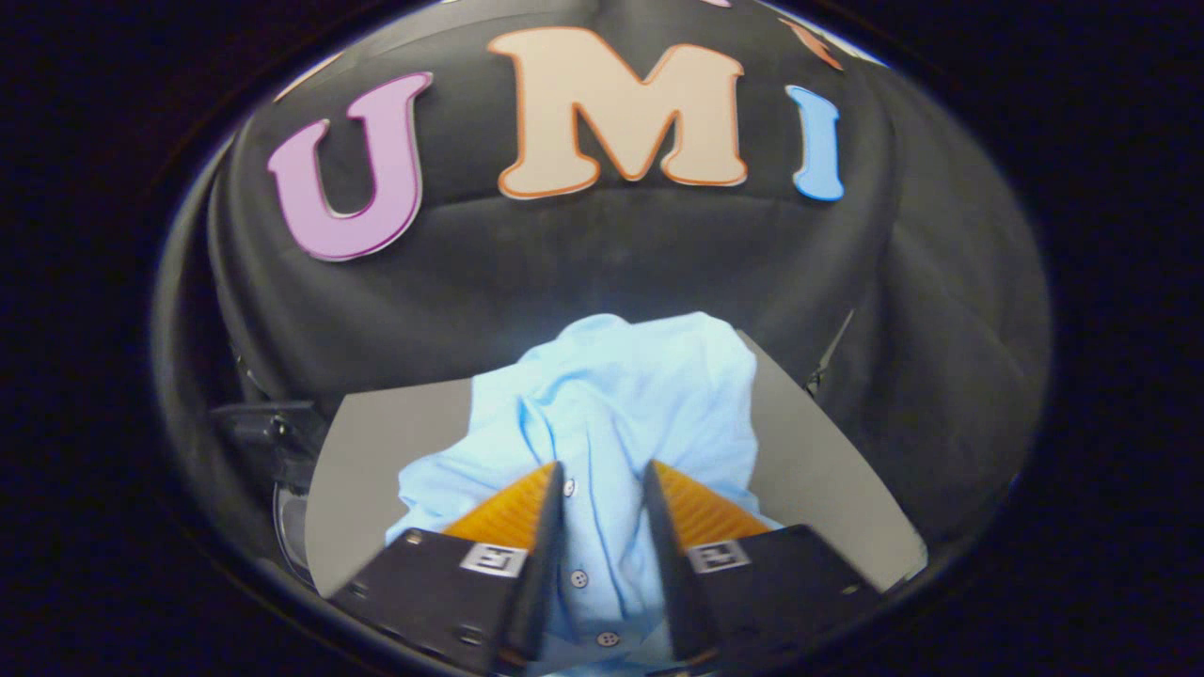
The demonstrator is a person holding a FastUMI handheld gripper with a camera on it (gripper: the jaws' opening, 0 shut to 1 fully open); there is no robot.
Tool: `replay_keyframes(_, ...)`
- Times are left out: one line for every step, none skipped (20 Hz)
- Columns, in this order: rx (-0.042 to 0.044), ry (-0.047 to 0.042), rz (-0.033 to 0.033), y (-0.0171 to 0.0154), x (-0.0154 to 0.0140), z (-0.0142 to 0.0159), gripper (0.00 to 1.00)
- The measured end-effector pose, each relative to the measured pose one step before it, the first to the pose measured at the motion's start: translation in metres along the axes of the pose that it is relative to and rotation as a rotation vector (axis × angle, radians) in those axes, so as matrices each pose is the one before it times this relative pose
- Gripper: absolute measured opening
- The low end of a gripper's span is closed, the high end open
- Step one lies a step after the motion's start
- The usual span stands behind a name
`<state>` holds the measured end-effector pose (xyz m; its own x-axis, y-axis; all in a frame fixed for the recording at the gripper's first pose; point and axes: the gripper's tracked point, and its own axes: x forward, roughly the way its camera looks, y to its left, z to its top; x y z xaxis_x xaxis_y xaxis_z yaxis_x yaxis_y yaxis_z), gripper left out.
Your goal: Put the clothes into the washing machine and then close the washing machine lid.
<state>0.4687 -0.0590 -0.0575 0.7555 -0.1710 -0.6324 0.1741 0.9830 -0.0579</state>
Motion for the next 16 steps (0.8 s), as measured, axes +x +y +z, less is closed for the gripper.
replay_keyframes(-0.01905, 0.01695, 0.01128, -0.00021, -0.00360, 0.00087, 0.45)
replay_keyframes(-0.06005, 0.00197, 0.01115, -0.00198, -0.00064, -0.00143, 0.34)
replay_keyframes(-0.01762, -0.00727, -0.00163, -0.00018, -0.00087, 0.00360, 0.23)
replay_keyframes(0.00647, -0.00235, -0.00847, 0.00047, -0.00193, -0.00084, 0.17)
replay_keyframes(0.00360, -0.00522, -0.00346, 0.00097, -0.00058, 0.00062, 0.12)
replay_keyframes(0.00313, -0.00216, 0.01065, 0.00254, -0.00193, -0.00053, 0.11)
replay_keyframes(0.01518, -0.01207, 0.04872, 0.00541, -0.00136, 0.00041, 0.09)
replay_keyframes(0.04335, -0.02237, 0.05806, 0.00613, -0.00367, 0.00153, 0.07)
replay_keyframes(0.06065, -0.01994, 0.02939, 0.00058, 0.00083, 0.00209, 0.05)
replay_keyframes(0.04588, -0.01411, 0.01827, 0.00007, -0.00243, 0.00095, 0.04)
replay_keyframes(0.02362, -0.01310, 0.00943, 0.00026, 0.00015, 0.00160, 0.04)
replay_keyframes(0.01197, -0.02275, 0.00300, 0.00021, -0.00183, 0.00386, 0.04)
replay_keyframes(0.00860, -0.01563, 0.00878, 0.00203, -0.00020, 0.00038, 0.04)
replay_keyframes(0.00977, -0.01603, 0.01135, 0.00125, -0.00145, 0.00365, 0.04)
replay_keyframes(0.01513, -0.01500, 0.02044, 0.00189, -0.00228, 0.00230, 0.04)
replay_keyframes(0.00779, -0.00779, 0.01218, 0.00211, -0.00303, 0.00590, 0.03)
